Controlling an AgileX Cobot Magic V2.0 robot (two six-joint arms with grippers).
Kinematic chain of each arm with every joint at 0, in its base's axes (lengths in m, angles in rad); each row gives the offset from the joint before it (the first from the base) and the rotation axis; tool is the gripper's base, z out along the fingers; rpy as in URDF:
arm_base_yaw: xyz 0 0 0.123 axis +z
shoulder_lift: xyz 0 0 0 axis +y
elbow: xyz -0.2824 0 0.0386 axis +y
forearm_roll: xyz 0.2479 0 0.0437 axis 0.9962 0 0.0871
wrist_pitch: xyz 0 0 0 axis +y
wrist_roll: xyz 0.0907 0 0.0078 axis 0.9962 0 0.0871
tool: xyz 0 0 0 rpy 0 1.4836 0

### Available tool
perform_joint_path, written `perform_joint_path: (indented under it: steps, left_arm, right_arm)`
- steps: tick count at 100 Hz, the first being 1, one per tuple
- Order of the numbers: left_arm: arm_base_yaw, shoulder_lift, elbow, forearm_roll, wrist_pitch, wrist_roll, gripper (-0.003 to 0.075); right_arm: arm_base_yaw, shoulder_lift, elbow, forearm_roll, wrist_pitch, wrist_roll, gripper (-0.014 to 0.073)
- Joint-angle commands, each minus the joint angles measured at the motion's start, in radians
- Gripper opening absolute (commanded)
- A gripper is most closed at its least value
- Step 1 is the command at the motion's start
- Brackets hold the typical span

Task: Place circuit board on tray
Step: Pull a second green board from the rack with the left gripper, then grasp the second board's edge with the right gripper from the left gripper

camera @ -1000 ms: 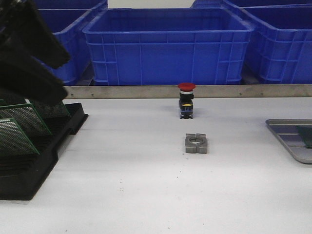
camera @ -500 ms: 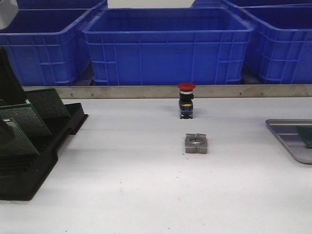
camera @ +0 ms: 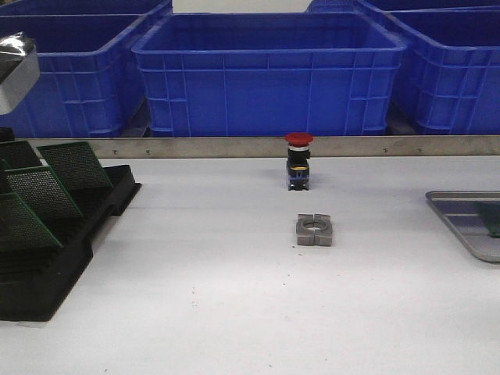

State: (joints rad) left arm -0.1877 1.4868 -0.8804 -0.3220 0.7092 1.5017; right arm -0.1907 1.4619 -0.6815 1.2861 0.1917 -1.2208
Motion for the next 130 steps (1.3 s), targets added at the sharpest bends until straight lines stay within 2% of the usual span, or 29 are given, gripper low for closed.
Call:
perform_joint_path:
  steps: [1, 15, 36, 48, 60, 70, 79, 94, 116, 130]
  left_arm:
    - [0.005, -0.028, -0.029, -0.012, -0.018, -0.01, -0.0015]
    - [0.003, -0.033, -0.048, -0.012, 0.011, -0.01, -0.0017]
    - [0.003, -0.058, -0.18, -0.15, 0.219, -0.01, -0.0017]
    - [0.003, -0.06, -0.247, -0.292, 0.329, -0.01, -0.0017]
    - [0.003, -0.06, -0.266, -0.562, 0.393, -0.01, -0.0017]
    - [-0.016, -0.055, -0.266, -0.739, 0.435, -0.01, -0.0017]
    - [-0.051, -0.052, -0.266, -0.81, 0.446, -0.01, -0.0017]
    - [-0.14, -0.052, -0.266, -0.823, 0.446, -0.01, -0.0017]
    - [-0.265, -0.052, -0.266, -0.823, 0.407, -0.01, -0.0017]
    - [-0.301, -0.052, -0.266, -0.823, 0.38, -0.01, -0.0017]
  right_arm:
    - [-0.008, -0.037, -0.03, 0.014, 0.013, -0.005, 0.0601]
    - [-0.008, -0.041, -0.031, 0.014, 0.019, -0.005, 0.0601]
    - [-0.008, -0.099, -0.031, 0.013, 0.188, -0.026, 0.0601]
    - [-0.008, -0.138, -0.031, 0.013, 0.385, -0.062, 0.0601]
    - [-0.008, -0.156, -0.031, 0.013, 0.613, -0.08, 0.0601]
    - [-0.001, -0.156, -0.031, 0.013, 0.813, -0.207, 0.0601]
    - [0.035, -0.156, -0.031, 0.014, 0.922, -0.364, 0.0601]
    - [0.157, -0.156, -0.031, 0.014, 0.92, -0.486, 0.0601]
    - [0.353, -0.156, -0.031, 0.018, 0.804, -0.498, 0.0601]
    - [0.422, -0.156, -0.031, 0.043, 0.801, -0.506, 0.0601]
